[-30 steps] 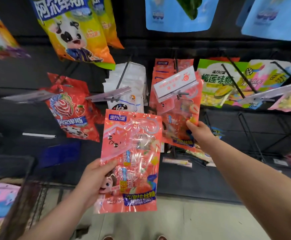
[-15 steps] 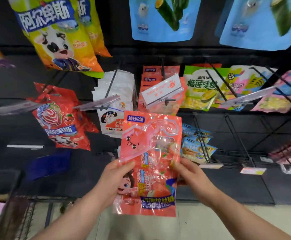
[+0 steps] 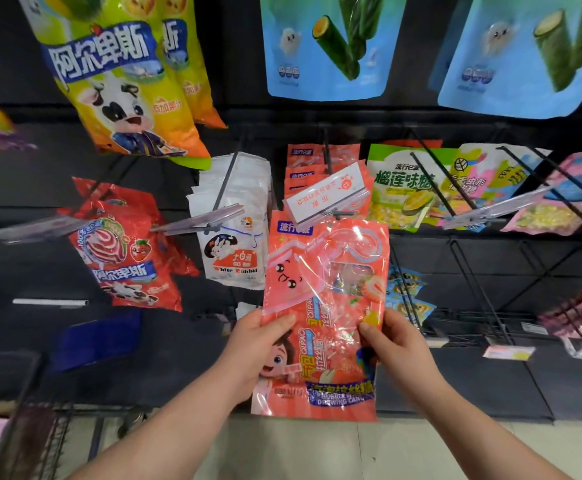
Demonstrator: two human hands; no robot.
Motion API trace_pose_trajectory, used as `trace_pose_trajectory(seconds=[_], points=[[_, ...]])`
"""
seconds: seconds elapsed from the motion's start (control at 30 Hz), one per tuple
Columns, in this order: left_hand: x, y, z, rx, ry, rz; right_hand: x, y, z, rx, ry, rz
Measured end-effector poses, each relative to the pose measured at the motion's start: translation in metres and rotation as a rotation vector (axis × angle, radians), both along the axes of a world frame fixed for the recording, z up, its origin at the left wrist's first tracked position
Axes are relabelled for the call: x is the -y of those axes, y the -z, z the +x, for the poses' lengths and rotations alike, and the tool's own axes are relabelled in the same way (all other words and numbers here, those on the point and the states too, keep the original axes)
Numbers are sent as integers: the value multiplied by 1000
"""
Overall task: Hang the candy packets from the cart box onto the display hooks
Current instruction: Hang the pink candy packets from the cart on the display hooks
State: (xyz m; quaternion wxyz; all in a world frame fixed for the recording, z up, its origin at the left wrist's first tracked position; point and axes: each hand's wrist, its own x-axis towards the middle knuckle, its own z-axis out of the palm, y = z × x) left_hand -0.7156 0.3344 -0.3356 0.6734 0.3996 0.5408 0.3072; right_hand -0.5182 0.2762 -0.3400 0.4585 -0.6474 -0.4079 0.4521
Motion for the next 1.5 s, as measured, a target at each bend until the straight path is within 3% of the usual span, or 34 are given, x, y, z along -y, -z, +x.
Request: trace_pose_trajectory(seconds=[0.9, 1.23, 1.5], points=[[-13, 3, 13, -20, -5, 1, -14, -6, 8, 27, 19, -28], [-56, 11, 34, -209, -29, 110, -65, -4, 23, 114, 32, -122], [-98, 16, 55, -474, 4, 284, -112, 9, 40, 224, 17, -202]])
